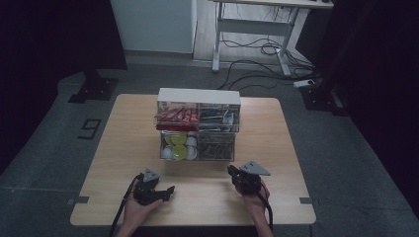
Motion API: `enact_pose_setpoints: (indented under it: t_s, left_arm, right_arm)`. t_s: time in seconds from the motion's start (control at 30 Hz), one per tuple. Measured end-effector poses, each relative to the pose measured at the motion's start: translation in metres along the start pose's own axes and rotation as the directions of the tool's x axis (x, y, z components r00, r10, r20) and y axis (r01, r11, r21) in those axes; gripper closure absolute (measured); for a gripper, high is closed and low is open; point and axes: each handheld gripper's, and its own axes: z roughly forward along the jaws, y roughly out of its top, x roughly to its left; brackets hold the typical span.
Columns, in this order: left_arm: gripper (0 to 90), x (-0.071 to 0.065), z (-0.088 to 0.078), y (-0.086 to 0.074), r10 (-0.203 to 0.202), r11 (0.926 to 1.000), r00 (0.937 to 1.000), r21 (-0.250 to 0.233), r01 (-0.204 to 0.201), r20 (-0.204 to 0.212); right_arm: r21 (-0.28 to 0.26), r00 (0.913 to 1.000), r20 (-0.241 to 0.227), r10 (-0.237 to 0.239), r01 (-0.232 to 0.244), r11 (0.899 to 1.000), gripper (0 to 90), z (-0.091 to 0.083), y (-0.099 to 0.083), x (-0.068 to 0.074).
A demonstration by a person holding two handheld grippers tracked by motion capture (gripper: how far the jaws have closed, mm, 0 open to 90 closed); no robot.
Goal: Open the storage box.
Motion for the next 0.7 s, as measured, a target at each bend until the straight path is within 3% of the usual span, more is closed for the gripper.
enact_pose_setpoints:
  t_s: [0.7]
  left_arm:
    - [25.4, 0.0004, -0.0001, 0.0002, -0.005, 1.0, 1.0, -0.001, 0.005, 0.006]
  right_arm:
    - [-0.022, 0.9998, -0.011, -0.018, 0.018, 1.0, 83.2, -0.0009, 0.0031, 0.009]
